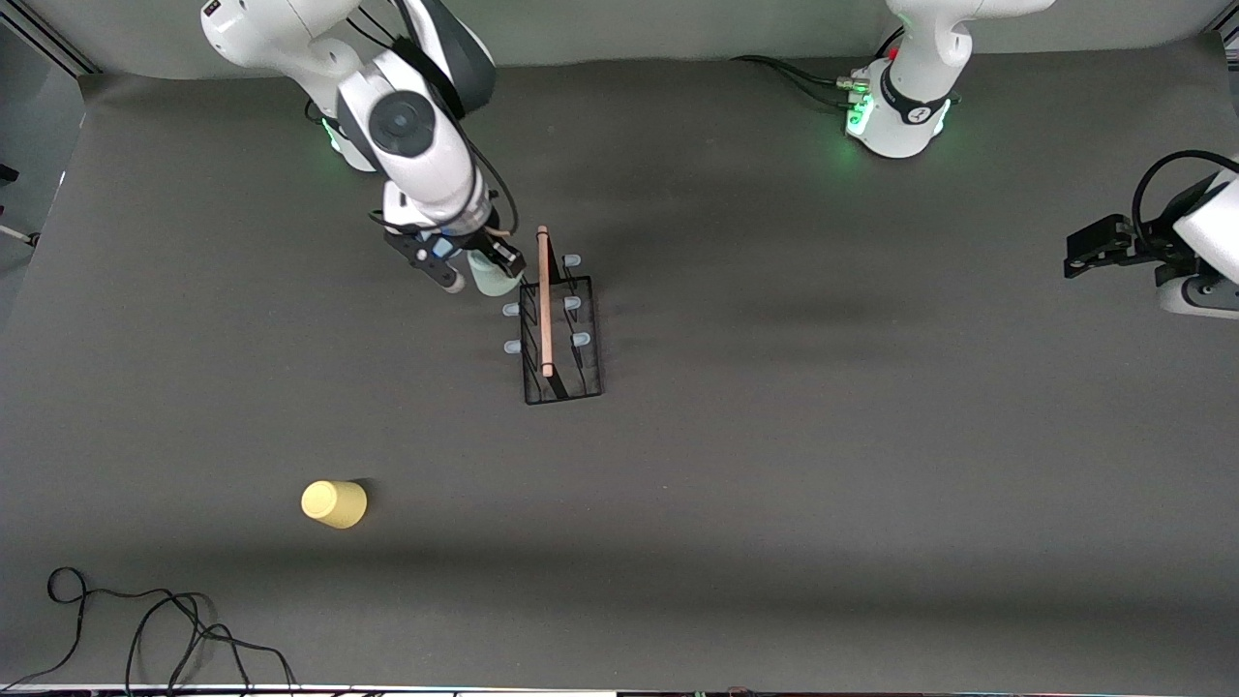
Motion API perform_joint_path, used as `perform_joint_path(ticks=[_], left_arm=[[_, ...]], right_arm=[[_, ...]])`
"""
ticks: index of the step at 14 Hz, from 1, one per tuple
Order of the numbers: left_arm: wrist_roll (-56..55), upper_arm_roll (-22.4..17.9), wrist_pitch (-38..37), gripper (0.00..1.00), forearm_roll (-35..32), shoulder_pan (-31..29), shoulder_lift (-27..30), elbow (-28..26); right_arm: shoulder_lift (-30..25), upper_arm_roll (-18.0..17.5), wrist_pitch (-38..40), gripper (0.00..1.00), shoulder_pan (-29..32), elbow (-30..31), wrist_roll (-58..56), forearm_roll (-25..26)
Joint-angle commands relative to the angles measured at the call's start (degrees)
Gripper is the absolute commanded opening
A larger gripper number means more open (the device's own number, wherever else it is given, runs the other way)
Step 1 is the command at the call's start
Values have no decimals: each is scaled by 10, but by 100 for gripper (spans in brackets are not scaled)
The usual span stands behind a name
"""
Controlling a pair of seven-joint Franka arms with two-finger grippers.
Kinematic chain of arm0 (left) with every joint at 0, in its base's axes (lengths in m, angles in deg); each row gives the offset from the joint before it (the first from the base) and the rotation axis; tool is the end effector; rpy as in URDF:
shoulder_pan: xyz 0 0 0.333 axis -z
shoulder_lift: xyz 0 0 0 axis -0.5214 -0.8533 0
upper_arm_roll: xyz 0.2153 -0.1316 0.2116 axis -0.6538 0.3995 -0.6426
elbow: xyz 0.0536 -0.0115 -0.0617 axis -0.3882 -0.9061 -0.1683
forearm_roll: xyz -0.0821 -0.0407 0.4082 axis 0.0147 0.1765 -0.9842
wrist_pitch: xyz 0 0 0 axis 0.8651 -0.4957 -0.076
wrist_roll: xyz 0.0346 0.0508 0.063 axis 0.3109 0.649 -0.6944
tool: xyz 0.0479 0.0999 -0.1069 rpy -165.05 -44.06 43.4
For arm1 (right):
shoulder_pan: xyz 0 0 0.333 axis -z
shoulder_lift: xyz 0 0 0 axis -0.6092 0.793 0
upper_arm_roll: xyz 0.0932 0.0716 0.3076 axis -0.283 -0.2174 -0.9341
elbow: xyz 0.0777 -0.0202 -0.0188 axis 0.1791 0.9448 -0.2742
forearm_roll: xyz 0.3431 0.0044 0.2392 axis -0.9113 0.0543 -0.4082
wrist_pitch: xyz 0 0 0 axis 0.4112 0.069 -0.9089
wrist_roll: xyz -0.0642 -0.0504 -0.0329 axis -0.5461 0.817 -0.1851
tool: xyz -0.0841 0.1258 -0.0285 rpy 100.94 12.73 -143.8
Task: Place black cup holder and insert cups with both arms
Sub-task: 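Lift the green cup with the right gripper and carry it to the rack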
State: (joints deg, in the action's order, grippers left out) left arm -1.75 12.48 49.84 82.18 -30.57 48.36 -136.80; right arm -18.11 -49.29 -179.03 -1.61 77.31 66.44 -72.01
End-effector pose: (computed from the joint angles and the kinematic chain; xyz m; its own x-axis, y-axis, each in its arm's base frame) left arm 0.5770 -0.0050 0.5633 0.9856 -0.1344 -0.1028 -0.1348 -0.9909 0.0026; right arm 0.4191 0.3377 0.2899 0.7548 -0.6512 -0.0786 -0.6489 -0.7589 0.0551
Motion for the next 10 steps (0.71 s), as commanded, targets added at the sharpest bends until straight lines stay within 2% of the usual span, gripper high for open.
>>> perform_joint_path(ticks=[1,3,4,5,6,8,10], left_arm=[[5,-4,-10,100,-3,6,9,-1],[4,-4,-10,100,-3,6,9,-1],[5,-4,-10,100,-3,5,9,-1],[5,-4,-10,100,-3,5,9,-1],[4,-4,-9,100,-4,5,9,0],[4,-4,-4,100,-4,5,9,0],[2,-4,0,100,-5,5,8,0]], right_arm=[[24,5,-45,20,-10,10,14,-8],[38,5,-81,20,-10,22,14,-8],[43,5,-83,27,-12,22,15,-8],[42,6,-83,80,-11,20,23,-8],[37,7,-79,100,-11,17,33,-8],[22,8,-30,100,-11,-12,38,-8],[19,12,73,100,-8,-84,39,-8]])
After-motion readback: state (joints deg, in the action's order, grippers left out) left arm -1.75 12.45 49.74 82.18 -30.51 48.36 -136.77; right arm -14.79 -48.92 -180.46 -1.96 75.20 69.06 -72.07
